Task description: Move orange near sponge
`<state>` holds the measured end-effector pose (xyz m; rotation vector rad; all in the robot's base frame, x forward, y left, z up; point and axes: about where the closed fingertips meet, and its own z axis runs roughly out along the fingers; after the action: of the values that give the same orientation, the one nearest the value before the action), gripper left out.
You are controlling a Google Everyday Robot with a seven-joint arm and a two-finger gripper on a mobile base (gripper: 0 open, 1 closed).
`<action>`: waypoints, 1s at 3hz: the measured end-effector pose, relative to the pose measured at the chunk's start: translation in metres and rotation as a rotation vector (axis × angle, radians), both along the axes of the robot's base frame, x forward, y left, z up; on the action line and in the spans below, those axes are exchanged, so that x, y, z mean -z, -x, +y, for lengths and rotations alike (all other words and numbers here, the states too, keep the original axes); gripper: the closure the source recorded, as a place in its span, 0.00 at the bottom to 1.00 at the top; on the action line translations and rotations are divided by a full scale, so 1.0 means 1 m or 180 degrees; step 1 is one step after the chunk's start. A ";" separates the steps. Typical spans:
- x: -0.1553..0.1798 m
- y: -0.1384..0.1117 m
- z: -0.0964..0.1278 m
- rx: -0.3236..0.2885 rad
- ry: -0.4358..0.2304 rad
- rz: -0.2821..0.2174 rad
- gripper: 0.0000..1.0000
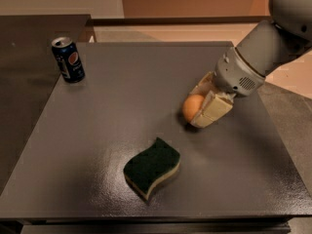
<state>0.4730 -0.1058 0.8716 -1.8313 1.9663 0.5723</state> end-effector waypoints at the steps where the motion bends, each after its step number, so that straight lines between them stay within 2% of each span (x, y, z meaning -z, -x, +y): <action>1: 0.008 0.018 0.007 -0.0060 0.0021 0.0032 1.00; 2: 0.016 0.029 0.012 -0.0076 0.0053 0.0075 0.82; 3: 0.024 0.034 0.012 -0.0064 0.0068 0.0118 0.59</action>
Offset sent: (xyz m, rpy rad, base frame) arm -0.0424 0.0141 -0.0283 -0.0271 0.0462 0.0257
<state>0.4391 -0.0937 0.8479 -1.8681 1.9871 0.5977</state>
